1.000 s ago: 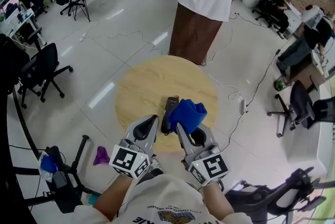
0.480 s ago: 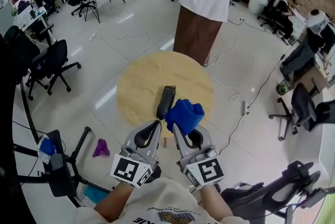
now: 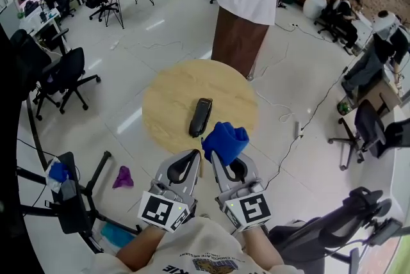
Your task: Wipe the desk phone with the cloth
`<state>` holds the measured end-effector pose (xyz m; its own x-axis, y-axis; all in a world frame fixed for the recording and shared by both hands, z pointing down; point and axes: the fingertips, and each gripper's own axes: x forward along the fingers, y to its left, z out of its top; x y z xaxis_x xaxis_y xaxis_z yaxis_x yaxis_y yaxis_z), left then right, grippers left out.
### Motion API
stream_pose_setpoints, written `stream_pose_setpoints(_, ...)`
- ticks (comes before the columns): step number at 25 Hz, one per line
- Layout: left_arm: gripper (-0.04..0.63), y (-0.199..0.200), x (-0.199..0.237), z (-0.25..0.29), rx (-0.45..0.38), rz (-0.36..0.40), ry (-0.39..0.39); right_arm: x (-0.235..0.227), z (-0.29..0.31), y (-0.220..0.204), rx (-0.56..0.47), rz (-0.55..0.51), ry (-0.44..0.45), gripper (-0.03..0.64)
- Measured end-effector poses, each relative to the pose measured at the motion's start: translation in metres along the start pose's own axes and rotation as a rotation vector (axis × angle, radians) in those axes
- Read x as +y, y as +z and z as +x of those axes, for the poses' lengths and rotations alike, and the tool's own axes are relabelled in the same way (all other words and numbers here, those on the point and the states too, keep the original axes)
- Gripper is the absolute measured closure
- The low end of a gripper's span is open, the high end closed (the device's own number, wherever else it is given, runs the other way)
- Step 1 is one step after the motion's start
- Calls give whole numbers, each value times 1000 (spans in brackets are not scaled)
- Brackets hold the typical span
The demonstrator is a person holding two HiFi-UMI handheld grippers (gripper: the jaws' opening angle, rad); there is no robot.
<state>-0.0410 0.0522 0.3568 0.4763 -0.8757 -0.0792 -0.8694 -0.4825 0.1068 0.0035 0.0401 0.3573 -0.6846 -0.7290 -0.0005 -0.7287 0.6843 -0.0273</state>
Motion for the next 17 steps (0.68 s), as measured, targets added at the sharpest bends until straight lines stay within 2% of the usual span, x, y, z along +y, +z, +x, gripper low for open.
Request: stream_pose_setpoints(17,595,1,-11,-3,2,13,-20,1,-9,-3,-6,-17,-17,560)
